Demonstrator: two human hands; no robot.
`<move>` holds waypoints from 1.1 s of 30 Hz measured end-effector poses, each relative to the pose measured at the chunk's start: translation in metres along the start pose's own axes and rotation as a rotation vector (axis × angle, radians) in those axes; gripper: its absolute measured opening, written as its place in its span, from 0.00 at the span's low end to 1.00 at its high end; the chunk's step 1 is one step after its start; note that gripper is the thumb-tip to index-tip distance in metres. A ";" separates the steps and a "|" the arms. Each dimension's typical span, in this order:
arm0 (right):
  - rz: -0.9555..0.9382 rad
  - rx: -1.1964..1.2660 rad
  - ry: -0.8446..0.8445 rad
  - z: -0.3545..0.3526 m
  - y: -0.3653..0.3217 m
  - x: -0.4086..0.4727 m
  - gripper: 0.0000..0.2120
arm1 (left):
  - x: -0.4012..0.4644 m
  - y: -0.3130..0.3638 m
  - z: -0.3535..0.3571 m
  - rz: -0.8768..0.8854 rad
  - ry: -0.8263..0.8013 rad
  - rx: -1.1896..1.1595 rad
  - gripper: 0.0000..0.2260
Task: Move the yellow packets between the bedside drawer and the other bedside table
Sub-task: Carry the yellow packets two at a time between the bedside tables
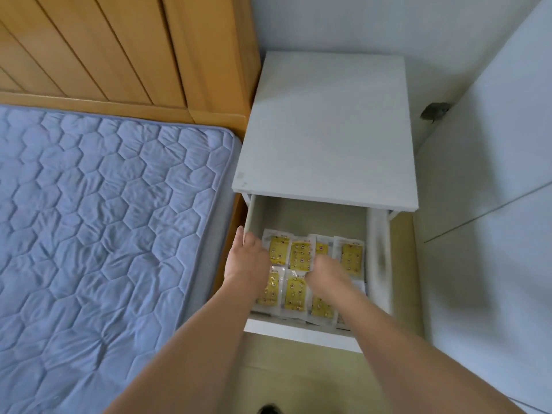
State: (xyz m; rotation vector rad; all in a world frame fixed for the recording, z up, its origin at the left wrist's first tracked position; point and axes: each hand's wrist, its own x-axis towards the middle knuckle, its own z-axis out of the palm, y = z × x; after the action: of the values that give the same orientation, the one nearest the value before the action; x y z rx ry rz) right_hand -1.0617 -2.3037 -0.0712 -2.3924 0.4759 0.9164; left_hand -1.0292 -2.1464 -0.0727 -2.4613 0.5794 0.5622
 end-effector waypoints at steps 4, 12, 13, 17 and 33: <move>-0.143 0.001 0.089 -0.073 -0.048 -0.098 0.16 | -0.073 -0.057 -0.084 -0.025 0.087 -0.282 0.17; -0.477 -0.099 0.236 -0.177 -0.128 -0.304 0.19 | -0.256 -0.144 -0.235 -0.244 0.337 -0.651 0.18; -0.533 -0.120 0.245 -0.184 -0.137 -0.322 0.19 | -0.276 -0.151 -0.244 -0.292 0.381 -0.664 0.19; -0.714 -0.211 0.188 -0.195 -0.171 -0.379 0.25 | -0.355 -0.176 -0.253 -0.513 0.526 -0.681 0.20; -1.373 -0.560 -0.145 0.036 -0.267 -0.650 0.27 | -0.787 -0.135 -0.104 -1.395 0.444 -0.703 0.23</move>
State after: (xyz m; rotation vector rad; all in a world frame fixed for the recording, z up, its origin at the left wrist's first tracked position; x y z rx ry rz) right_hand -1.4091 -1.9833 0.4501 -2.2617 -1.4807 0.5253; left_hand -1.5783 -1.8849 0.4543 -2.8196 -1.3726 -0.4430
